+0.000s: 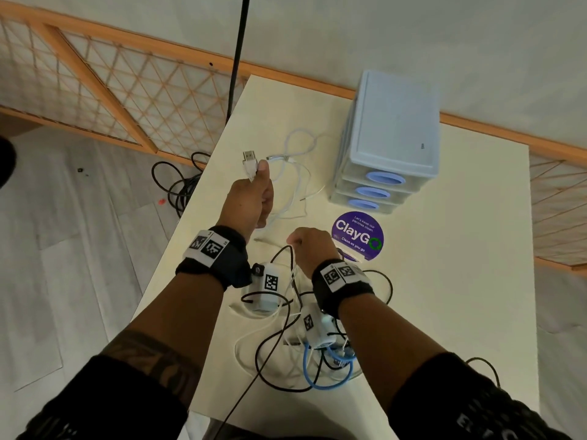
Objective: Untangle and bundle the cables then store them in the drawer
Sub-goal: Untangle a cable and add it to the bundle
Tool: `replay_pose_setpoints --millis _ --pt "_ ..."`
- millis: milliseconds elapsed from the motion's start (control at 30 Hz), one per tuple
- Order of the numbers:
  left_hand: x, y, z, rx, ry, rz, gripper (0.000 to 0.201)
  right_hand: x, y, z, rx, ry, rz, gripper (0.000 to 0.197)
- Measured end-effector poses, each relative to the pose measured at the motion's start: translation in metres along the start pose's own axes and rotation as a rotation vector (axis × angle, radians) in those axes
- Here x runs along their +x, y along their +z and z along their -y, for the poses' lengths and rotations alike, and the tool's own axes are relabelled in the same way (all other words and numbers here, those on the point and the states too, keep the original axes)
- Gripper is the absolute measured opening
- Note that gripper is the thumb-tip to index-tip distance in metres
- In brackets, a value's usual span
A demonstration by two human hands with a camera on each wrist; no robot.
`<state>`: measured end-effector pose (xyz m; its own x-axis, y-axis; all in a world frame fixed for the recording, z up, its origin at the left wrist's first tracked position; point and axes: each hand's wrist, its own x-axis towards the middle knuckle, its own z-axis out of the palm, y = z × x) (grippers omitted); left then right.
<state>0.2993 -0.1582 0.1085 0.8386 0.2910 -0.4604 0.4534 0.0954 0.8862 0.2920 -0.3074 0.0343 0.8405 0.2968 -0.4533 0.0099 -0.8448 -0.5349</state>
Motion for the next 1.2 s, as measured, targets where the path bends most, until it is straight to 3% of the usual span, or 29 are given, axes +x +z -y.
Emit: replay_pose_setpoints --millis 167,367,533,633,733,833,1067,1200 --pt "-0.001 -0.002 0.005 -0.018 0.008 0.023 0.062 0.008 0.018 -0.003 -0.240 0.036 0.035 0.022" --pt "0.000 -0.003 0.010 -0.021 -0.026 0.030 0.062 -0.008 0.027 -0.008 -0.181 0.156 0.053 0.023" --pt "-0.005 0.005 0.011 0.004 -0.047 0.067 0.063 -0.028 0.017 -0.025 0.086 0.281 -0.023 0.024" --pt "-0.010 0.011 0.013 -0.001 -0.076 0.130 0.063 -0.051 0.002 -0.041 0.356 0.309 -0.151 0.021" --pt "-0.016 0.020 0.013 0.057 -0.134 0.217 0.062 -0.071 -0.013 -0.040 0.750 0.218 -0.291 0.016" --pt "-0.024 0.030 0.014 0.104 -0.167 0.272 0.061 -0.079 -0.031 -0.024 1.033 0.087 -0.326 0.015" --pt "-0.043 0.042 0.012 -0.012 -0.192 0.390 0.054 -0.093 -0.048 0.004 0.816 -0.020 -0.337 0.015" --pt "-0.055 0.044 0.013 -0.001 -0.107 0.428 0.043 -0.100 -0.039 0.006 0.701 -0.046 -0.348 0.017"
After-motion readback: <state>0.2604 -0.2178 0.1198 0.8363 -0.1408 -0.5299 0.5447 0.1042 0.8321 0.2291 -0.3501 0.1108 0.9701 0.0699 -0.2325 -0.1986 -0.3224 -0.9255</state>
